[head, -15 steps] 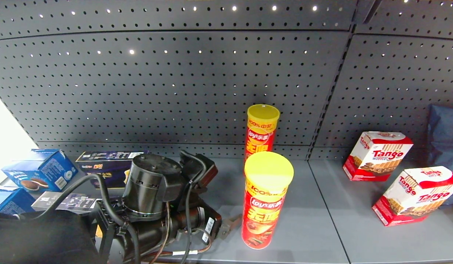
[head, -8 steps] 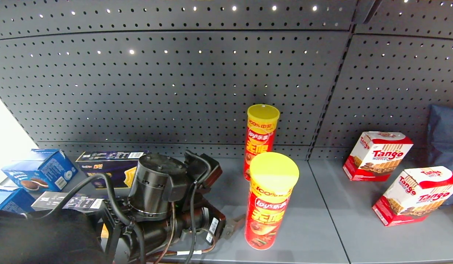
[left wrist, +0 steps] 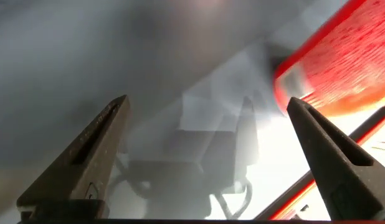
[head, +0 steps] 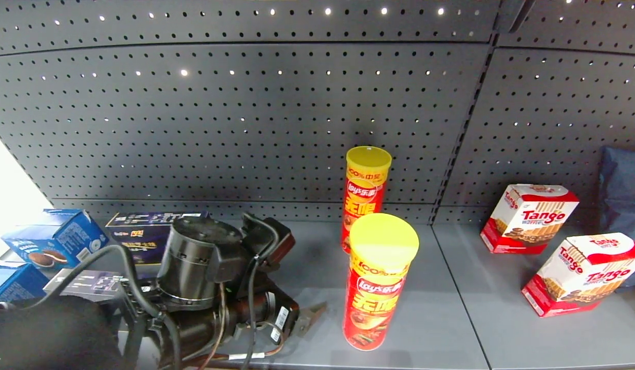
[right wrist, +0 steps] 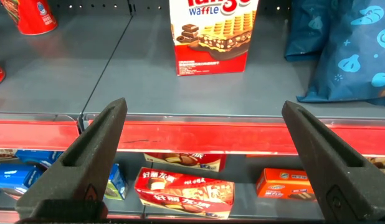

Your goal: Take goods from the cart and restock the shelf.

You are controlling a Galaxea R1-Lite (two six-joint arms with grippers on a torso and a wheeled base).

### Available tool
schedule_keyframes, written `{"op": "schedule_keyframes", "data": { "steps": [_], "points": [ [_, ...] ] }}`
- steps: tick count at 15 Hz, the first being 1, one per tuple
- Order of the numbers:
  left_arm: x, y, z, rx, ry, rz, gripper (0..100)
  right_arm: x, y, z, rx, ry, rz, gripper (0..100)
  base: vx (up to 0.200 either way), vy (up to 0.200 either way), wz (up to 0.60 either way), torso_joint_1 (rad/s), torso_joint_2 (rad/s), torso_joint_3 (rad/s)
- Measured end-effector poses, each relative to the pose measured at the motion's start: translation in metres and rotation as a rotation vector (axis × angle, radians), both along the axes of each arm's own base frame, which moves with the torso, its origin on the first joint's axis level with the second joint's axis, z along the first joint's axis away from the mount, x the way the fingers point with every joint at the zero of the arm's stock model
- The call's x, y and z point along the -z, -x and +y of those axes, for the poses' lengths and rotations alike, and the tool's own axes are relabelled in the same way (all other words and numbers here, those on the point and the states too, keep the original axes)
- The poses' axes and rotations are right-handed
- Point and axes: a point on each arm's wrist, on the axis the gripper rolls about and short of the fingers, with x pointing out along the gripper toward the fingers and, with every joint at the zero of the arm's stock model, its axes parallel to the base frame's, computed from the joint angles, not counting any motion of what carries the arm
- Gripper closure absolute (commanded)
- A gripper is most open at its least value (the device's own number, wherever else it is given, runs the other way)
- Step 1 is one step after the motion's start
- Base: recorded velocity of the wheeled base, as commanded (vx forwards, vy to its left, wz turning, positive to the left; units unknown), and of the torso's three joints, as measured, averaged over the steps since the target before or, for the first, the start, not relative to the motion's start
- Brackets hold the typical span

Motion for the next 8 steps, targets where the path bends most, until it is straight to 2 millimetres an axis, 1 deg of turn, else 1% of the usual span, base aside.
{"op": "schedule_keyframes", "data": {
  "steps": [2, 4, 6, 8],
  "points": [
    [-0.017, 0.008, 0.022, -0.013, -0.029, -0.055, 0, 0.0, 0.0, 0.0, 0.0, 0.0, 0.0, 0, 0.0, 0.0, 0.0, 0.0, 0.0, 0.0],
    [-0.039, 0.021, 0.042, -0.037, -0.015, -0.119, 0, 0.0, 0.0, 0.0, 0.0, 0.0, 0.0, 0, 0.0, 0.0, 0.0, 0.0, 0.0, 0.0],
    [-0.064, 0.04, 0.06, -0.07, 0.029, -0.206, 0, 0.0, 0.0, 0.0, 0.0, 0.0, 0.0, 0, 0.0, 0.0, 0.0, 0.0, 0.0, 0.0],
    [-0.089, 0.065, 0.079, -0.106, 0.104, -0.312, 0, 0.0, 0.0, 0.0, 0.0, 0.0, 0.0, 0, 0.0, 0.0, 0.0, 0.0, 0.0, 0.0]
  ]
}}
